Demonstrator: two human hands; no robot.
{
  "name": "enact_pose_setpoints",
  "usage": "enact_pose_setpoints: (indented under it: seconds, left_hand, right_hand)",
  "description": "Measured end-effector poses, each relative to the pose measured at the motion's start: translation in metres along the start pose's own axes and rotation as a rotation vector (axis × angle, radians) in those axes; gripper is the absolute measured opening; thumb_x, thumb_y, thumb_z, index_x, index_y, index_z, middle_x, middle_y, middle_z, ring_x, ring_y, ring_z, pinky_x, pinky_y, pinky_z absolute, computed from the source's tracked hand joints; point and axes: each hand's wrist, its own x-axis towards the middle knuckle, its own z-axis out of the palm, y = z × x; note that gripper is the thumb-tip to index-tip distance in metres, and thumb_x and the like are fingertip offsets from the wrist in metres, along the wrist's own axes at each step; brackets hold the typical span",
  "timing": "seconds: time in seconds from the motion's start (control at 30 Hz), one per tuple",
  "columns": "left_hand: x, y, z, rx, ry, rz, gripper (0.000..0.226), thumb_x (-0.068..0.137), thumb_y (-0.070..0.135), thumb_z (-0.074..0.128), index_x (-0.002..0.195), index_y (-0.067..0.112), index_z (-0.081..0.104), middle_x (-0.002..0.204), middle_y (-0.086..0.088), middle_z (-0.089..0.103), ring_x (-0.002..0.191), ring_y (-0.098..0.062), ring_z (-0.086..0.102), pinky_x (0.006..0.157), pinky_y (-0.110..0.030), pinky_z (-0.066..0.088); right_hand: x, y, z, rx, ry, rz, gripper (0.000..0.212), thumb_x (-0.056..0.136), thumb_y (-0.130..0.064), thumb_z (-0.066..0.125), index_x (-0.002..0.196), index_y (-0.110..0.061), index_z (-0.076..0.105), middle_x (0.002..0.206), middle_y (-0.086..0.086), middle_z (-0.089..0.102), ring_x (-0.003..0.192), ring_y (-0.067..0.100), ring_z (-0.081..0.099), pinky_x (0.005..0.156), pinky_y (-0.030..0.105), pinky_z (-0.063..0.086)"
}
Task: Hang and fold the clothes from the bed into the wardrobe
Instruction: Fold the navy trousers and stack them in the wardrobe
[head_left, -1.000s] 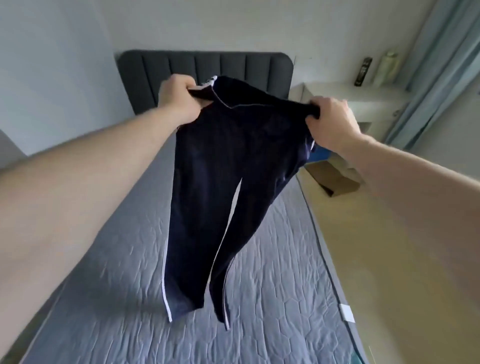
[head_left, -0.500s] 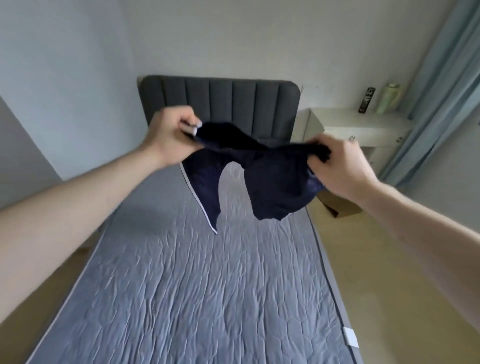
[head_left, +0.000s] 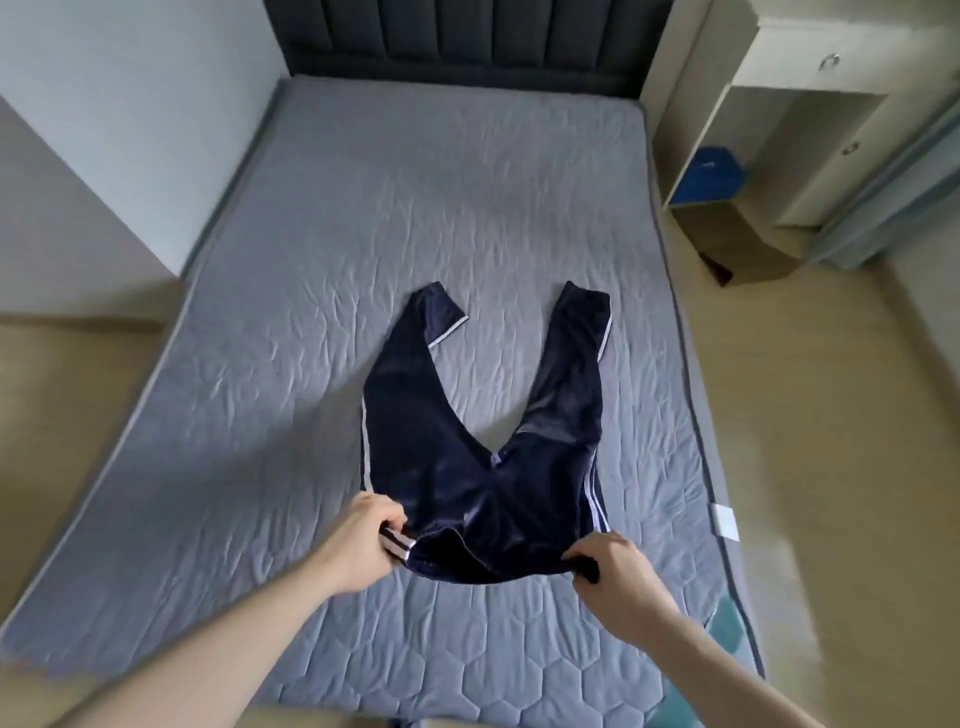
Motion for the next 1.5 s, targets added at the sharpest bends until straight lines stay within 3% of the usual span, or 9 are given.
enact_pose_setpoints:
  seconds: [0.13, 0.27, 0.57, 0.73, 0.83, 0.97, 1.13, 1.4, 1.5]
  left_hand:
    - [-0.028, -0.040, 0.081, 0.053, -0.151, -0.208, 0.034, 0.071, 0.005, 0.067, 0.066, 0.032, 0.048, 0.098, 0.021, 0.053, 0.084, -0.010, 0.053, 0.066, -0.009, 0.034]
    - [-0.049, -0.094, 0.165, 0.000, -0.227, -0.445, 0.034, 0.073, -0.005, 0.060, 0.077, 0.028, 0.056, 0.143, 0.007, 0.041, 0.104, -0.013, 0.066, 0.081, -0.026, 0.048]
    - [-0.060, -0.104, 0.254, -0.513, -0.234, -1.043, 0.021, 0.077, 0.028, 0.055, 0.089, 0.017, 0.068, 0.095, -0.010, 0.069, 0.090, -0.029, 0.069, 0.087, -0.048, 0.060]
    - [-0.053, -0.078, 0.265, -0.463, -0.102, -0.829, 0.045, 0.083, 0.017, 0.079, 0.119, 0.020, 0.053, 0.082, 0.008, 0.070, 0.066, -0.002, 0.064, 0.061, -0.013, 0.044]
    - [-0.050, -0.052, 0.263, -0.264, -0.068, -0.561, 0.070, 0.080, 0.014, 0.075, 0.141, 0.027, 0.043, 0.135, 0.013, 0.039, 0.090, -0.006, 0.056, 0.075, -0.025, 0.047]
    - [-0.032, -0.004, 0.259, -0.106, -0.169, -0.239, 0.086, 0.081, 0.014, 0.063, 0.153, 0.041, 0.025, 0.156, 0.019, 0.019, 0.077, -0.018, 0.061, 0.061, -0.032, 0.046]
    - [0.000, 0.064, 0.288, 0.135, -0.425, -0.064, 0.098, 0.082, 0.003, 0.058, 0.160, 0.036, 0.009, 0.169, 0.007, 0.005, 0.119, -0.025, 0.058, 0.088, -0.033, 0.049]
    - [0.039, 0.066, 0.339, 0.206, -1.094, -0.051, 0.075, 0.068, 0.043, 0.078, 0.138, 0.049, 0.051, 0.134, 0.010, 0.056, 0.123, -0.024, 0.057, 0.103, -0.040, 0.052]
    - [0.065, 0.052, 0.322, -0.060, -0.938, -0.215, 0.035, 0.074, 0.033, 0.076, 0.108, 0.042, 0.075, 0.095, 0.014, 0.071, 0.086, -0.009, 0.067, 0.084, -0.025, 0.057]
  right_hand:
    - [-0.013, 0.038, 0.096, 0.033, -0.128, 0.096, 0.040, 0.087, -0.005, 0.055, 0.116, -0.024, 0.075, 0.112, -0.012, 0.066, 0.116, 0.012, 0.054, 0.083, 0.015, 0.037]
    - [-0.020, 0.073, 0.184, 0.022, -0.223, 0.154, 0.048, 0.085, 0.001, 0.052, 0.122, -0.023, 0.073, 0.119, -0.008, 0.065, 0.120, 0.015, 0.050, 0.095, 0.018, 0.041]
    - [-0.028, 0.115, 0.285, -0.012, -0.442, 0.218, 0.061, 0.081, 0.000, 0.052, 0.135, -0.027, 0.064, 0.134, -0.012, 0.055, 0.129, 0.011, 0.046, 0.103, 0.013, 0.035]
    - [-0.017, 0.123, 0.293, 0.119, -0.517, 0.312, 0.054, 0.078, -0.007, 0.055, 0.128, -0.025, 0.067, 0.126, -0.010, 0.056, 0.123, 0.013, 0.056, 0.095, 0.012, 0.037]
    - [-0.006, 0.121, 0.271, 0.281, -0.356, 0.466, 0.042, 0.086, -0.006, 0.056, 0.119, -0.026, 0.071, 0.114, -0.010, 0.056, 0.110, 0.016, 0.063, 0.087, 0.019, 0.043]
    - [0.014, 0.133, 0.226, 0.441, -0.192, 0.617, 0.044, 0.087, 0.000, 0.046, 0.104, -0.032, 0.071, 0.105, -0.002, 0.071, 0.080, 0.012, 0.062, 0.069, 0.022, 0.048]
    - [0.030, 0.168, 0.174, 0.466, -0.032, 0.681, 0.053, 0.084, 0.006, 0.039, 0.107, -0.027, 0.074, 0.105, -0.004, 0.069, 0.057, 0.012, 0.057, 0.042, 0.017, 0.042]
    - [0.033, 0.204, 0.169, 0.527, -0.063, 0.762, 0.044, 0.085, 0.000, 0.047, 0.105, -0.028, 0.074, 0.108, -0.004, 0.072, 0.071, 0.015, 0.063, 0.059, 0.021, 0.045]
    - [0.050, 0.198, 0.177, 0.522, -0.074, 0.705, 0.038, 0.086, -0.001, 0.050, 0.102, -0.030, 0.070, 0.111, -0.006, 0.071, 0.072, 0.010, 0.062, 0.058, 0.020, 0.046]
